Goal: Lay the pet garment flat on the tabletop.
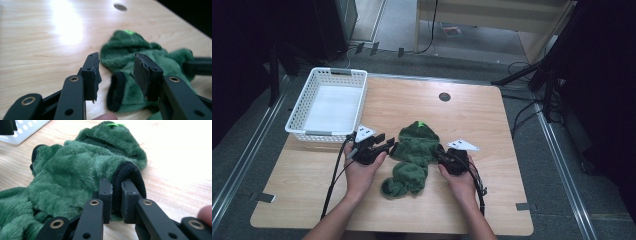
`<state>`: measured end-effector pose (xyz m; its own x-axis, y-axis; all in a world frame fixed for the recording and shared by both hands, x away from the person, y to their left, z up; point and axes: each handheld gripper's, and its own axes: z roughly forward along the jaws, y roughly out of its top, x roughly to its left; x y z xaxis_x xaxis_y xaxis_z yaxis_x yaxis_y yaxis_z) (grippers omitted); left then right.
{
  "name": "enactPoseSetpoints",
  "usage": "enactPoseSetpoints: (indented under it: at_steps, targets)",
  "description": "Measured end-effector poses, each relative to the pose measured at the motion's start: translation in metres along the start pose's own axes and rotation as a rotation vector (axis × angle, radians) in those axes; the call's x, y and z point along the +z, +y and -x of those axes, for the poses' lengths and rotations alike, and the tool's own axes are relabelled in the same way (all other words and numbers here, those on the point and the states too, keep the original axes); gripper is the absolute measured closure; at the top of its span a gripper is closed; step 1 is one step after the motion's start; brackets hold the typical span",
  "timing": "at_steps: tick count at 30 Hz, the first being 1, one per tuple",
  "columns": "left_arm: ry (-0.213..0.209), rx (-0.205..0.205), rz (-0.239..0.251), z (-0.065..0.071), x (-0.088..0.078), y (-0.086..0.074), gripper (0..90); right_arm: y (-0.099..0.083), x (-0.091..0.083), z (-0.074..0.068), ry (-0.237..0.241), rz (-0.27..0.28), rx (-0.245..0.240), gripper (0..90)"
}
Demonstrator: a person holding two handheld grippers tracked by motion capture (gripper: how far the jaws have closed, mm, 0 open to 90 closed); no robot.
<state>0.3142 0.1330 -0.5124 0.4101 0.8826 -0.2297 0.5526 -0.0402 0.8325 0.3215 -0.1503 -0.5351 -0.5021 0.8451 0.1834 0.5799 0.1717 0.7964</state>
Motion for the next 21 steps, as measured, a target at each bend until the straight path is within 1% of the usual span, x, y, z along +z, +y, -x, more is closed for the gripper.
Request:
enactPoseSetpoints:
  at_steps: [1,2,3,4,5,6,7,9,10,11,12,13,15,16,17,18,19,20,21]
  targets:
    - [-0.004,-0.003,-0.032,0.001,0.005,0.0,54.8,0.0,0.002,-0.001,-0.002,0.0,-0.005,82.6]
    - [-0.004,-0.007,-0.091,0.001,0.015,-0.003,53.8,0.001,0.003,-0.001,-0.002,-0.001,-0.009,82.8]
    - [0.013,0.005,-0.129,0.001,0.023,-0.007,53.2,0.0,0.004,-0.002,0.004,-0.003,-0.004,82.9]
    - [0.029,0.013,-0.145,0.001,0.027,-0.01,53.8,0.0,0.005,-0.002,0.012,-0.003,-0.004,82.8]
    - [0.035,0.027,-0.17,0.001,0.031,-0.012,56.6,0.0,0.005,-0.003,0.014,-0.003,-0.001,82.6]
    - [0.029,0.038,-0.19,0.002,0.033,-0.015,62.1,0.0,0.004,-0.003,0.018,-0.004,0.002,82.5]
    - [0.029,0.056,-0.2,0.003,0.034,-0.016,67.4,0.001,0.003,-0.003,0.025,0.0,0.002,82.3]
    - [0.027,0.075,-0.209,0.004,0.034,-0.016,79.0,0.002,-0.001,-0.002,0.041,0.01,0.013,82.2]
    - [0.028,0.08,-0.211,0.004,0.034,-0.016,82.0,0.003,-0.003,0.001,0.072,0.022,0.044,82.2]
    - [0.034,0.091,-0.218,0.003,0.034,-0.015,83.8,0.004,-0.005,0.003,0.093,0.027,0.073,82.3]
    - [0.038,0.097,-0.223,0.002,0.035,-0.015,84.4,0.004,-0.006,0.003,0.098,0.029,0.087,82.6]
    - [0.04,0.1,-0.23,0.001,0.036,-0.014,84.5,0.003,-0.004,0.003,0.066,0.013,0.072,83.2]
    - [0.041,0.095,-0.234,0.0,0.037,-0.013,84.5,0.0,0.001,0.004,0.006,-0.029,0.06,83.5]
    - [0.042,0.092,-0.233,0.0,0.037,-0.013,84.4,-0.003,0.003,0.006,-0.003,-0.047,0.062,83.5]
    - [0.041,0.094,-0.236,0.0,0.037,-0.013,84.2,-0.006,0.005,0.007,-0.019,-0.059,0.063,83.1]
    - [0.042,0.1,-0.236,0.0,0.037,-0.013,83.4,-0.007,0.005,0.009,-0.023,-0.059,0.062,82.4]
    - [0.04,0.1,-0.237,0.001,0.036,-0.014,80.9,-0.007,0.003,0.01,-0.017,-0.056,0.066,81.0]
    - [0.039,0.089,-0.223,0.001,0.034,-0.015,75.2,-0.006,0.0,0.01,-0.021,-0.048,0.062,78.3]
    - [0.029,0.082,-0.205,0.0,0.03,-0.016,66.0,-0.005,-0.004,0.01,-0.03,-0.04,0.063,72.3]
